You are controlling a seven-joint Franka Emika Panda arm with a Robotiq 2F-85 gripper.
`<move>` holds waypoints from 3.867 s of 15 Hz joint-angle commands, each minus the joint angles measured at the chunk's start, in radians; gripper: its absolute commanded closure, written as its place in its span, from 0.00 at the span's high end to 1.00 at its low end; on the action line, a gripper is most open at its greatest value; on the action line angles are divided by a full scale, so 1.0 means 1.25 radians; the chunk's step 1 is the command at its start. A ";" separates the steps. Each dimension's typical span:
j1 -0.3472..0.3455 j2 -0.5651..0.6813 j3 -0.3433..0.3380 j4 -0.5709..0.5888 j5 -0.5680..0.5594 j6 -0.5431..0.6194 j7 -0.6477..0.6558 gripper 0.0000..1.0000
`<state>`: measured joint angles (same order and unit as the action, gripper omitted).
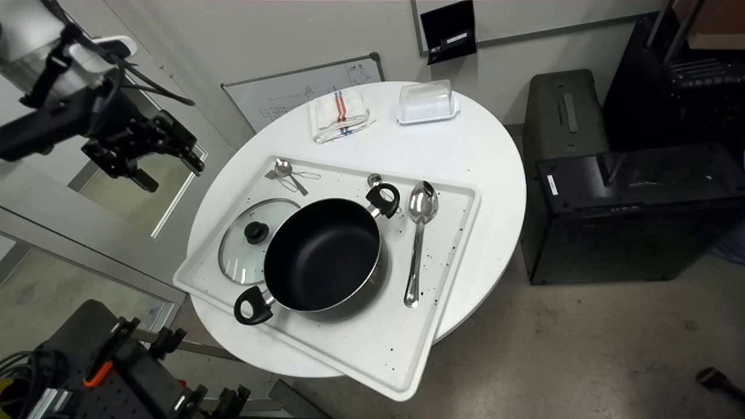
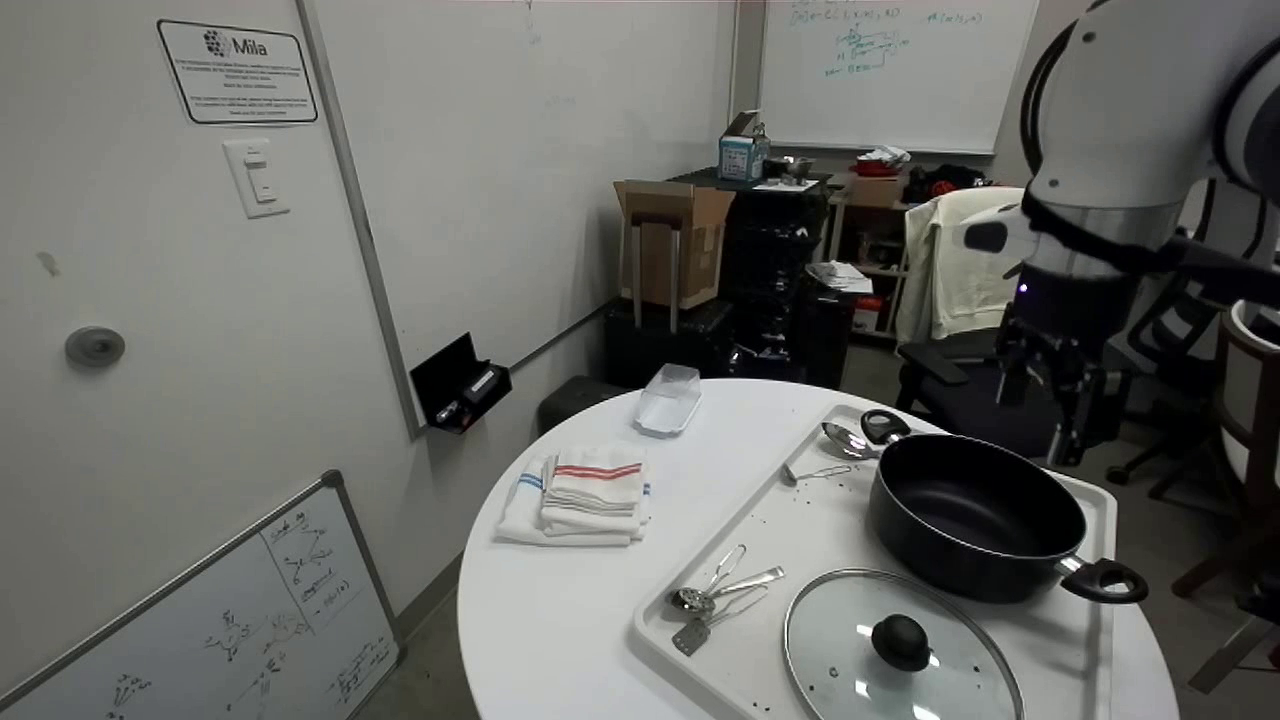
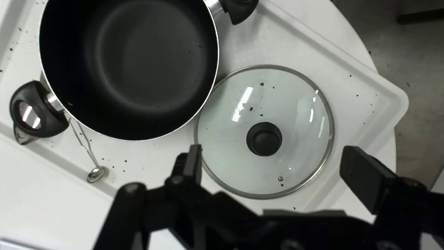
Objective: Put the lid on the black pot
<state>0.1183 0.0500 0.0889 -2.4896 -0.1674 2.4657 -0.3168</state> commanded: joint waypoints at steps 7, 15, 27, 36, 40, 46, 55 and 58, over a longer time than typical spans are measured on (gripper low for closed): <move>0.045 0.255 -0.008 0.026 -0.156 0.217 0.123 1.00; 0.145 0.418 -0.081 0.100 -0.250 0.272 0.201 1.00; 0.172 0.583 -0.087 0.266 -0.215 0.255 0.198 1.00; 0.177 0.623 -0.081 0.320 -0.207 0.252 0.193 1.00; 0.174 0.626 -0.080 0.325 -0.205 0.254 0.190 0.69; 0.170 0.621 -0.078 0.321 -0.203 0.257 0.188 0.24; 0.166 0.556 -0.074 0.277 -0.207 0.247 0.180 0.25; 0.164 0.517 -0.068 0.255 -0.209 0.247 0.174 0.25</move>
<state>0.3227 0.7861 -0.0030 -2.1122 -0.4351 2.7818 -0.0936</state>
